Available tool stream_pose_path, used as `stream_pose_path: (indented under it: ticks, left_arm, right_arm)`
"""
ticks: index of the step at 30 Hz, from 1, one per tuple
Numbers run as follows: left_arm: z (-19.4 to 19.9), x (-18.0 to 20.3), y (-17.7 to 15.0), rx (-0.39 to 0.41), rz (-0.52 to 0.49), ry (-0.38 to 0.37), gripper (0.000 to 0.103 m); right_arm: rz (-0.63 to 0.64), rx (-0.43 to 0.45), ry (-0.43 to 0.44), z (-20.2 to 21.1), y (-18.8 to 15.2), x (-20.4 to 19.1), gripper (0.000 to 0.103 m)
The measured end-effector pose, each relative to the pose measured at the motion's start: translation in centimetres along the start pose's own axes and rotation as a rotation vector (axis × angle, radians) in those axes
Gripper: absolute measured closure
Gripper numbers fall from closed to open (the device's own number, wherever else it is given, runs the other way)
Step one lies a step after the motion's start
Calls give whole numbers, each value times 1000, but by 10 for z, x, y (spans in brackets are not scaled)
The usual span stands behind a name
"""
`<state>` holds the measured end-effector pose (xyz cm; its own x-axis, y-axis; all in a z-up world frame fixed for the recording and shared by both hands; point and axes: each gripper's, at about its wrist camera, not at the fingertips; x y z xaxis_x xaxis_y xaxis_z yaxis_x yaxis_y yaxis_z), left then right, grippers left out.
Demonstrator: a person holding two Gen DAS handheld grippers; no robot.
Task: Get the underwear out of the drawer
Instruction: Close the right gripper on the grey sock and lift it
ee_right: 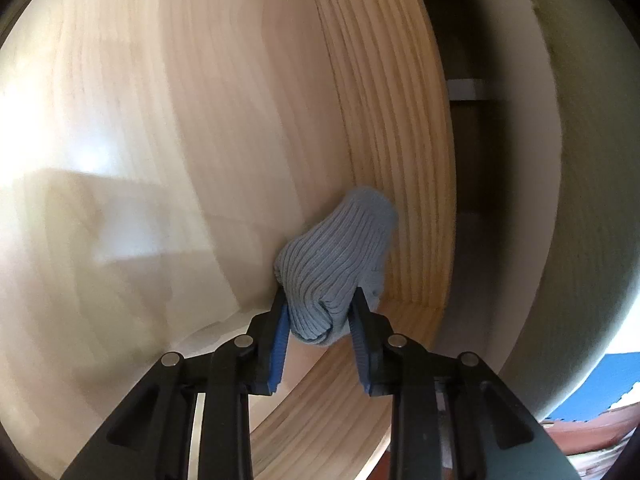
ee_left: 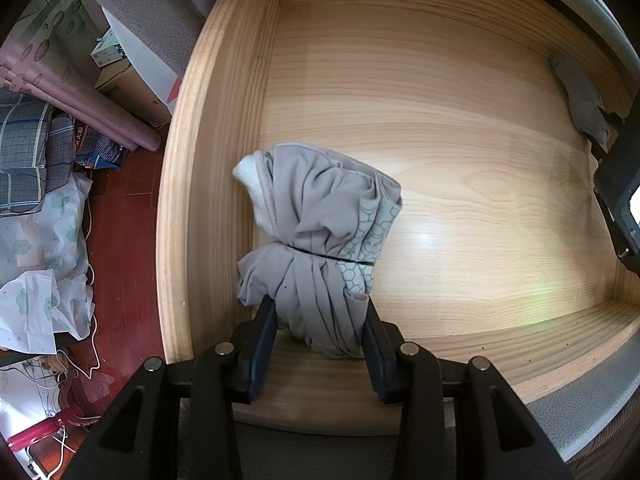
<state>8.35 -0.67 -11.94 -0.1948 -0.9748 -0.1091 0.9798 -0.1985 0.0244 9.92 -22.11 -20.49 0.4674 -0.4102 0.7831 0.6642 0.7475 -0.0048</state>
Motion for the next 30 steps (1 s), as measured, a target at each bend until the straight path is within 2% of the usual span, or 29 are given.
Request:
stream_pose_path:
  ticks: [3, 5, 18, 30]
  left_arm:
    - [0, 0, 0, 0, 0, 0, 63]
    - [0, 0, 0, 0, 0, 0, 63]
    - [0, 0, 0, 1, 0, 2, 62]
    - [0, 0, 0, 2, 0, 3, 62]
  right_arm:
    - [-21, -12, 55, 3, -3, 3, 77]
    - [-36, -22, 86, 38, 9, 11, 77]
    - [-145, -82, 281, 61, 6, 21, 77]
    - [-334, -188, 532, 67, 6, 54, 77]
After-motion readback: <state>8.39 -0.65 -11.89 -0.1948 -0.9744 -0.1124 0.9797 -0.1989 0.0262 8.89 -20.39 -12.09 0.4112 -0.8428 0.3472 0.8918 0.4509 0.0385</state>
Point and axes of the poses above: each gripper's, at about its wrist camera, not at the fingertips, and z roughly against the way its jaws point, x to its right, y to its top, and after that the axes turned 3 degrees about -z, right-handed
